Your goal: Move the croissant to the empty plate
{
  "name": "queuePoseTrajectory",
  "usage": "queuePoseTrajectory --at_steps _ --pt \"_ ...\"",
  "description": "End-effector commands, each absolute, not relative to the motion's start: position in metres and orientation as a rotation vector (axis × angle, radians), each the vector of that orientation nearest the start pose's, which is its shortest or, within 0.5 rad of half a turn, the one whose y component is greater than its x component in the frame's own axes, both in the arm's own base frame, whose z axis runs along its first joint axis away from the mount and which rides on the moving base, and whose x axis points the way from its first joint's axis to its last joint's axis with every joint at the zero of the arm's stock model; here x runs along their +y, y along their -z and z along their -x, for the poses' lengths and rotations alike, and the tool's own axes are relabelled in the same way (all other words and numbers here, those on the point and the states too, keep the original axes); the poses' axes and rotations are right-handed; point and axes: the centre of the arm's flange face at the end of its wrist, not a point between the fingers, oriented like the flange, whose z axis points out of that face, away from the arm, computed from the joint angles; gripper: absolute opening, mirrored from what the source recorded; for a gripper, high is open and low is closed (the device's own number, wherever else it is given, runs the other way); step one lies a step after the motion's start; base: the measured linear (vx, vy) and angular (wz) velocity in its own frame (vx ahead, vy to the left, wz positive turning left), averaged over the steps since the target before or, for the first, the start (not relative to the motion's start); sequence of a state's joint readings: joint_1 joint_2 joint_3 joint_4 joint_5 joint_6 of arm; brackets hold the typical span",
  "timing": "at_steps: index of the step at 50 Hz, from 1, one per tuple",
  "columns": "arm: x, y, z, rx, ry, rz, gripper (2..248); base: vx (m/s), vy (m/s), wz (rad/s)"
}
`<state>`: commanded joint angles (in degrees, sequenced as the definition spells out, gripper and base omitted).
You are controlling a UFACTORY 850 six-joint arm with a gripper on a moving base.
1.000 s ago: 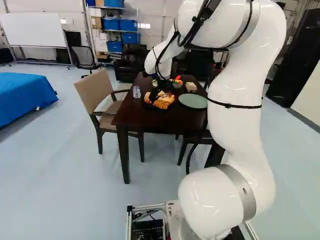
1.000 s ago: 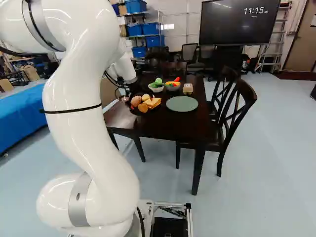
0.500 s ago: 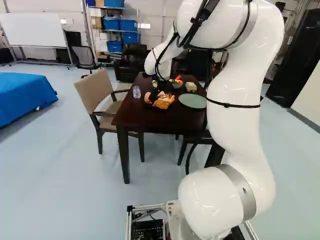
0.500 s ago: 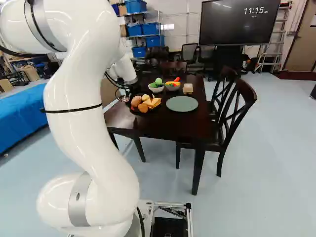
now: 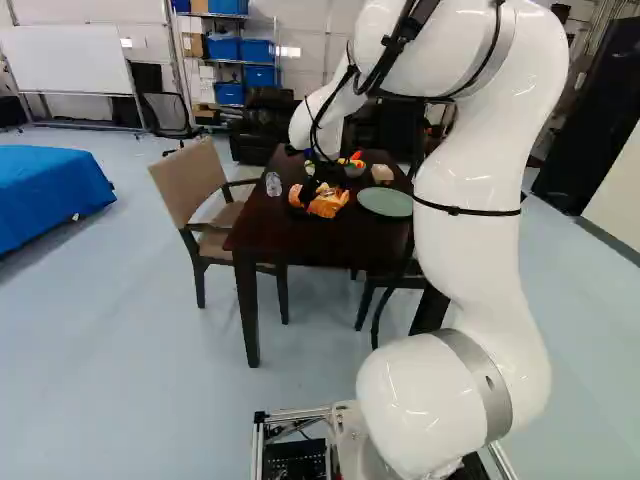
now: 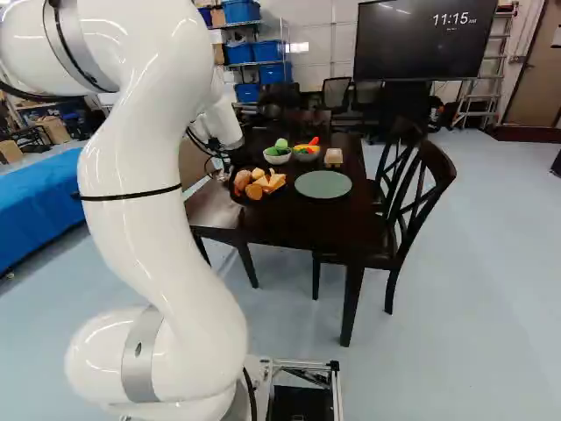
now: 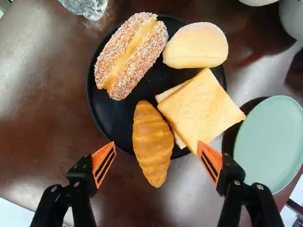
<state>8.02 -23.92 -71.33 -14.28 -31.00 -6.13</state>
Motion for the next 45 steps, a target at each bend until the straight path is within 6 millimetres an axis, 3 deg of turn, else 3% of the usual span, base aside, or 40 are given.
queuePoseTrajectory --at_steps 8,9,14,15,19,20,30,31,36,45 --pt "0.0723 -0.4574 -0.5954 -0.715 0.472 3.181 221 0.000 0.000 0.000" --pt "0.0723 -0.4574 -0.5954 -0.715 0.472 3.181 207 0.000 0.000 0.000" --pt "0.0723 -0.4574 -0.5954 -0.715 0.472 3.181 207 0.000 0.000 0.000" --pt "0.0723 -0.4574 -0.5954 -0.715 0.472 3.181 195 0.000 0.000 0.000" --pt "0.0723 -0.4574 -0.5954 -0.715 0.472 3.181 195 0.000 0.000 0.000" --pt "0.0723 -0.4574 -0.5954 -0.715 0.472 3.181 183 0.000 0.000 0.000" --pt "0.0723 -0.4574 -0.5954 -0.715 0.472 3.181 171 0.000 0.000 0.000" --pt "0.0723 -0.4574 -0.5954 -0.715 0.472 3.181 159 0.000 0.000 0.000" --pt "0.0723 -0.4574 -0.5954 -0.715 0.472 3.181 150 0.000 0.000 0.000" --pt "0.0723 -0.4574 -0.5954 -0.715 0.472 3.181 152 0.000 0.000 0.000"
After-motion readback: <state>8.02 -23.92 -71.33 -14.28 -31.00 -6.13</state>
